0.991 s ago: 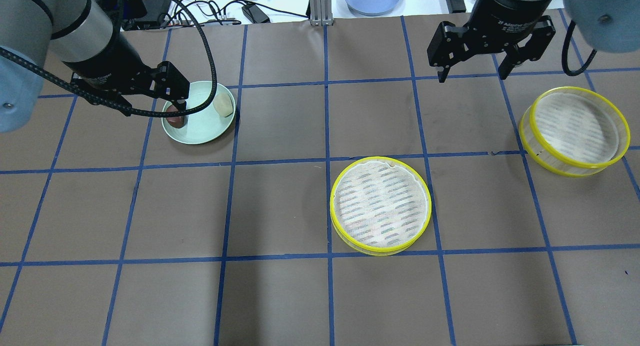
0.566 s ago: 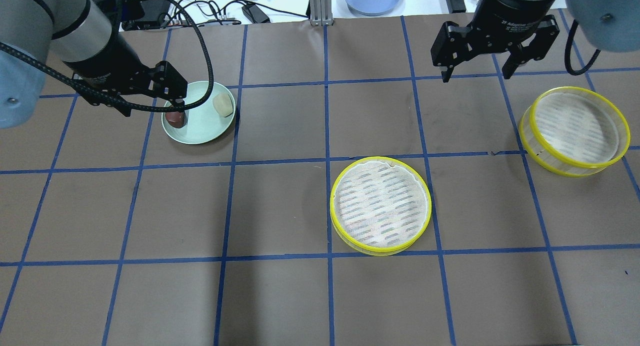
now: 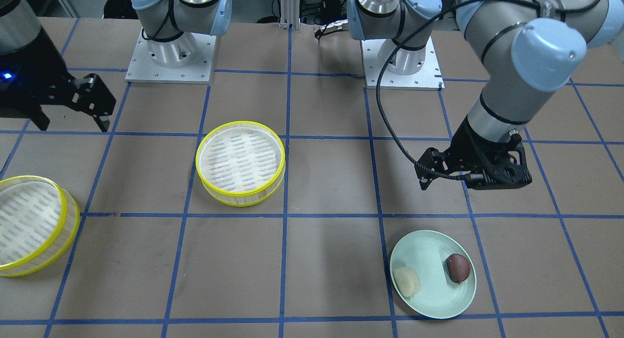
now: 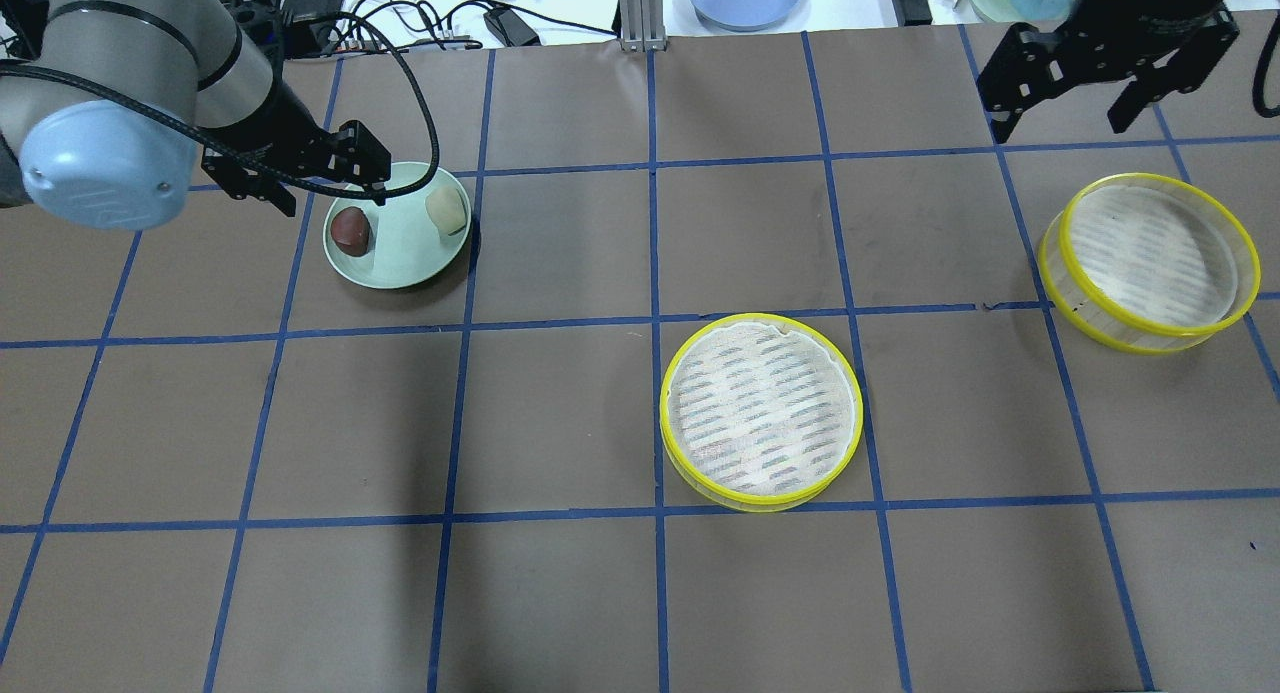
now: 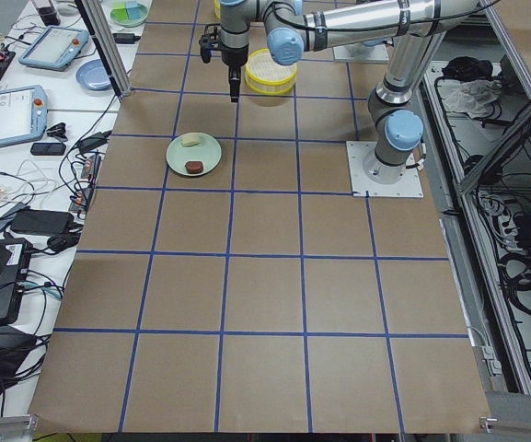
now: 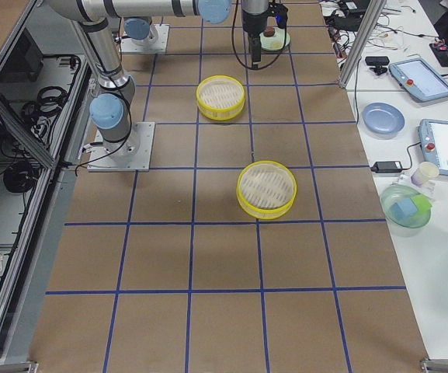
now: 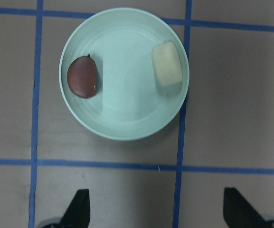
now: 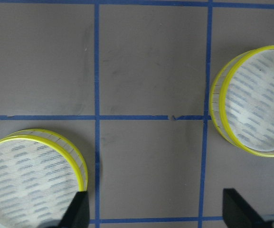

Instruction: Stack buns with steamer

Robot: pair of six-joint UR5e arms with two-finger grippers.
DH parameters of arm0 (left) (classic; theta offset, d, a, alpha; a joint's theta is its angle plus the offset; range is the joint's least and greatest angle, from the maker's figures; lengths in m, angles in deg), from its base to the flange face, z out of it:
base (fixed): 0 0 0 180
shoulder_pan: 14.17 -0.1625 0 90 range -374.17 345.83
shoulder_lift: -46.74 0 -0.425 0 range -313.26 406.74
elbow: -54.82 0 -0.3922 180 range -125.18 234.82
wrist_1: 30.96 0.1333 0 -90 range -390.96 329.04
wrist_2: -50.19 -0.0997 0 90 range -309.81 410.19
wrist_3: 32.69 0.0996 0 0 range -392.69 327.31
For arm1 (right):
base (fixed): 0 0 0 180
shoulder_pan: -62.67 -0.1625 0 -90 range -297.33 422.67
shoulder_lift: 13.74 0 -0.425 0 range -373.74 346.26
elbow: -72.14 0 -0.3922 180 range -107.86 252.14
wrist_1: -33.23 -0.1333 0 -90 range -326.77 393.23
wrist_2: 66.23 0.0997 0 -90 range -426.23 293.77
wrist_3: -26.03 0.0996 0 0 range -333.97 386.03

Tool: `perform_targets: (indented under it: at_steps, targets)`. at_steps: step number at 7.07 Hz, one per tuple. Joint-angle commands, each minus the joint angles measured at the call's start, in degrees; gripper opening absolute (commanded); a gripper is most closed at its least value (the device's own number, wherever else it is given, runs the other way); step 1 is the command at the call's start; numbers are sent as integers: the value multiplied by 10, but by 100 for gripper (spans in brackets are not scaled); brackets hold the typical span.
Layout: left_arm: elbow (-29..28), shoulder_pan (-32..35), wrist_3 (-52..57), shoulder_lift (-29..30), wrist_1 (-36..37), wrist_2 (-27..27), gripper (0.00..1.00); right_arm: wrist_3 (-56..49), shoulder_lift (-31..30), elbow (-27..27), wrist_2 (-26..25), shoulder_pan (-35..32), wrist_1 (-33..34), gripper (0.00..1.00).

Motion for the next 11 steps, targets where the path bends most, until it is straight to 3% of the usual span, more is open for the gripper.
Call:
perform_targets:
  at_steps: [1, 3, 4, 6, 7, 8, 9, 10, 11]
  targets:
    - [0, 0, -7, 84, 125, 42, 100, -7, 35, 4, -70, 65, 3, 100]
    - [-5, 0, -9, 143, 190, 54, 100, -78, 77, 29, -70, 98, 104, 100]
    - [-13, 0, -9, 169, 205, 87, 98, -133, 95, 46, -65, 124, 150, 100]
    - [-35, 0, -9, 210, 216, 89, 88, -233, 168, 58, -57, 164, 247, 100]
    - [-46, 0, -9, 228, 217, 90, 86, -279, 191, 58, -12, 195, 269, 100]
    - [-52, -1, -9, 238, 217, 90, 77, -317, 210, 59, -1, 214, 295, 100]
    - [-56, -1, -9, 243, 217, 89, 58, -339, 220, 59, 0, 223, 312, 98]
    - [-56, -1, -10, 247, 217, 90, 49, -375, 239, 59, 0, 242, 334, 93]
    - [-56, -1, -10, 248, 217, 90, 32, -404, 256, 59, 0, 265, 357, 92]
